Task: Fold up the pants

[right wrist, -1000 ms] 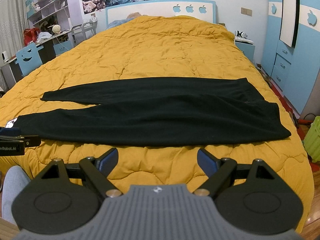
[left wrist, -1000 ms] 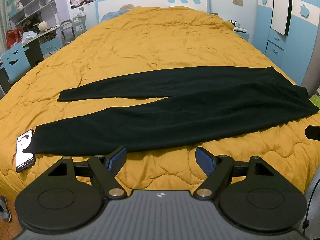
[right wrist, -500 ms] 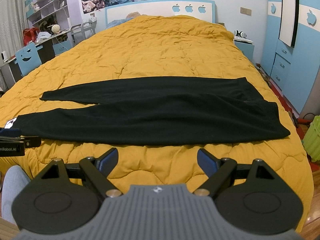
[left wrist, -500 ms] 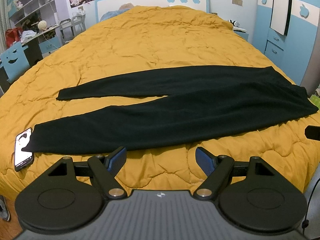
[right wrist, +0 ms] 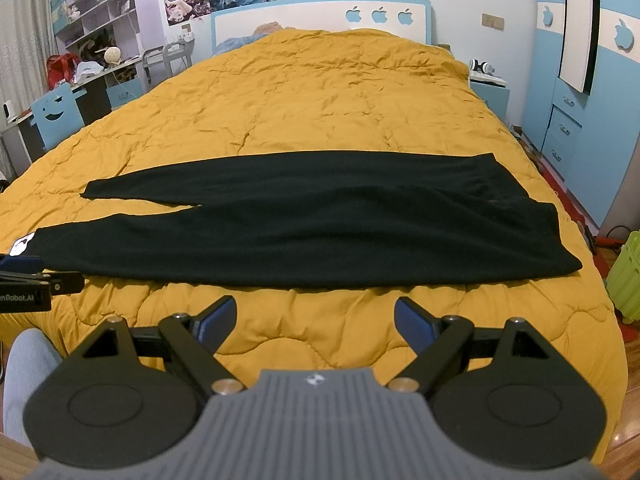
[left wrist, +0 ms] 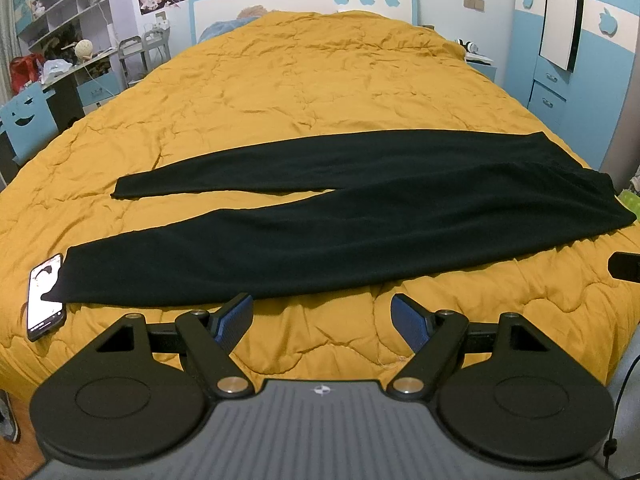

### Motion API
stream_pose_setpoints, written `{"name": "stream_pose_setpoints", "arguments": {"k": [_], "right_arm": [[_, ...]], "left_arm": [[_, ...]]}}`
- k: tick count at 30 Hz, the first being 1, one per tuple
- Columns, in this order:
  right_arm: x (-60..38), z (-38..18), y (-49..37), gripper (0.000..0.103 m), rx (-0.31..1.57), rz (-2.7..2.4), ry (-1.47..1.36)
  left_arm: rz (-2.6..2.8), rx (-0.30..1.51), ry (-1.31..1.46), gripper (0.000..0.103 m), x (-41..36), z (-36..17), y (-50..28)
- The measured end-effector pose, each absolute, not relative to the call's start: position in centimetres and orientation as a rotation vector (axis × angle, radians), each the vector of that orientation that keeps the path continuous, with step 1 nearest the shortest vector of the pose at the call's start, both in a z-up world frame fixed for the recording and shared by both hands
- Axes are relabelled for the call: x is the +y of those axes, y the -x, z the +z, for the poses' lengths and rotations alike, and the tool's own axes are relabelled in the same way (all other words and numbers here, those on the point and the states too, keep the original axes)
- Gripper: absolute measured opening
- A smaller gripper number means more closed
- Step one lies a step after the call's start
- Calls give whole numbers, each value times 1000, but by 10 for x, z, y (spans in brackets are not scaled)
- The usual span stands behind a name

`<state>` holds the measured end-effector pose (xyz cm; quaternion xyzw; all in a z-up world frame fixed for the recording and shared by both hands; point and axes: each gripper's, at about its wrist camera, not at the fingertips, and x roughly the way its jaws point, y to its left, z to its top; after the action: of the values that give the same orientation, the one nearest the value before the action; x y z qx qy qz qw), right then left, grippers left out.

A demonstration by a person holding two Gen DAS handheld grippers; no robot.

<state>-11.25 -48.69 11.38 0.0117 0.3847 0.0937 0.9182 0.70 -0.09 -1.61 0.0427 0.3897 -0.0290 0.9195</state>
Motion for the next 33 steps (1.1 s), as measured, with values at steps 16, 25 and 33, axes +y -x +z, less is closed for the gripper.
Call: {"name": "stream_pose_setpoints", "arguments": {"k": [16,25,33], "right_arm": [[-513,96,106,82,661,187,144],[-570,67,68,54,731,135,269],[-607,50,38,53,798,51,324]], "left_arm": [[-193,758,-284,67,30,-42,-33],[-179,791,-645,58,57,-84,-54],[-131,825,-914,58,76,-110,-64]]}}
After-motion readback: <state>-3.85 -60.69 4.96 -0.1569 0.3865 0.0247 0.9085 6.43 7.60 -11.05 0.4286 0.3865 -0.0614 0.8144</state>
